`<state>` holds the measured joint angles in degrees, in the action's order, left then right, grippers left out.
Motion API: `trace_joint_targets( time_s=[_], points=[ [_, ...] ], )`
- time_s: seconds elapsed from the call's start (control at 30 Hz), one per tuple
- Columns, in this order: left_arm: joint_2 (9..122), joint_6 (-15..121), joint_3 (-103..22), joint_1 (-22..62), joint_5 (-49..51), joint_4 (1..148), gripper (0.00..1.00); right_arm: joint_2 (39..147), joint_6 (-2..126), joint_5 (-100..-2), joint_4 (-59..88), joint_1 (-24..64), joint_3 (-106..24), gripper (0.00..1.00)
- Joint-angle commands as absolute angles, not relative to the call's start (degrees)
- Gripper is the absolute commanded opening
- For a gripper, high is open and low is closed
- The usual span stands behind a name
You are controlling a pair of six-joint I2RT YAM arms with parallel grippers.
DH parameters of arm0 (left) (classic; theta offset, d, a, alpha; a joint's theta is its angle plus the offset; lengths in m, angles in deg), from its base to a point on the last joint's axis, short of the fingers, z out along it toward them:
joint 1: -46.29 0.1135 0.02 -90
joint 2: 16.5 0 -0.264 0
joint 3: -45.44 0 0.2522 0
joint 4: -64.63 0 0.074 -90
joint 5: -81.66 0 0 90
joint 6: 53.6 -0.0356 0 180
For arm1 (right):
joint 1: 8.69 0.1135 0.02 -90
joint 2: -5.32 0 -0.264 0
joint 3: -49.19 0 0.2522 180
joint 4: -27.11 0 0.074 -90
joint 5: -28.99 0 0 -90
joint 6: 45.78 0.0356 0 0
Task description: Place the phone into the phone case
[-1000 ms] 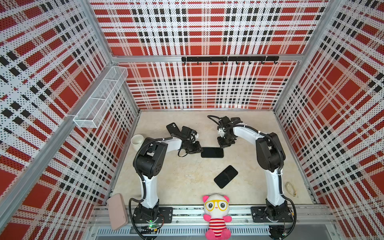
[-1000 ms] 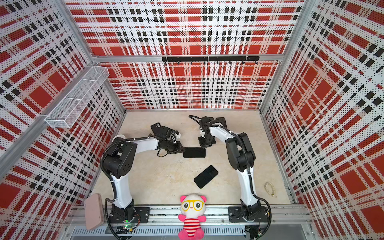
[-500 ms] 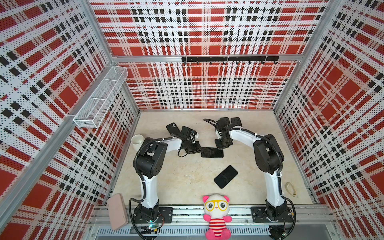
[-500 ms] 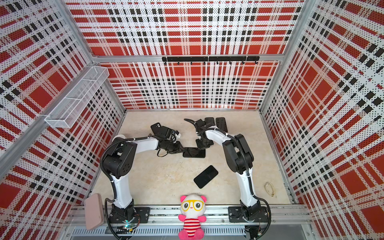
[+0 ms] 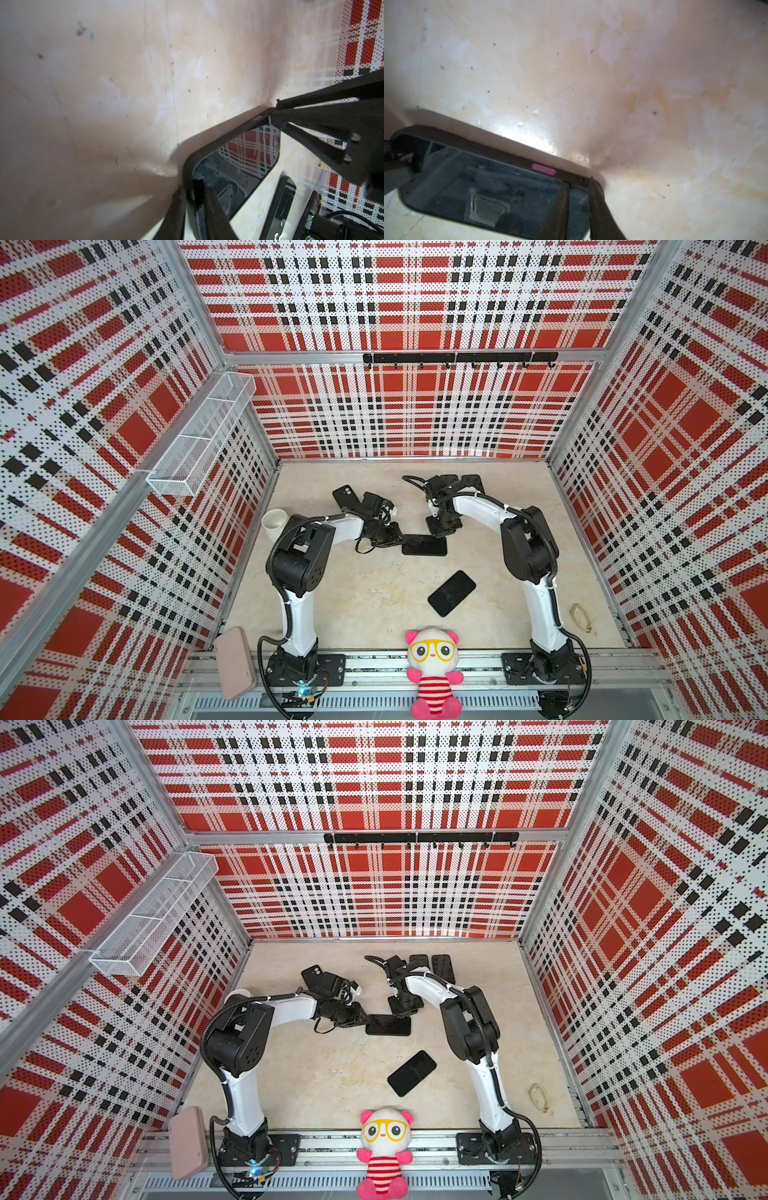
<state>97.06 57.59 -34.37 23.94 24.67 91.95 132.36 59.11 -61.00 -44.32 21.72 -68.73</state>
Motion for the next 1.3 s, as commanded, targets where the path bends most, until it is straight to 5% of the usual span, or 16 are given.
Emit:
trace_joint_targets(
  time_s=[0.0,0.17,0.3,0.5,0.87,1.27],
  points=[
    [96.9,57.26,-34.43,24.5,24.48,92.81,0.22,130.06,57.21,-60.57,-48.84,20.11,-76.45,0.22],
    [94.85,57.24,-34.38,24.76,23.38,92.83,0.25,127.38,55.95,-60.71,-48.73,17.82,-78.16,0.23],
    [91.54,57.25,-34.41,24.85,23.1,92.73,0.44,125.58,53.81,-61.98,-46.01,16.87,-74.16,0.2],
    [83.67,55.56,-34.86,24.63,14.25,94.09,0.99,122.81,52.16,-59.57,-35.78,16.67,-66.29,0.14],
    [65.65,71.67,-16.83,13.99,1.93,83.15,0.98,128.89,50.87,-55.61,-30.19,15.75,-67.02,0.0],
    [58.89,88.52,-0.12,6.36,-3.17,69.07,0.86,132.62,48.88,-54.25,-31.65,15.66,-65.87,0.0]
  ],
)
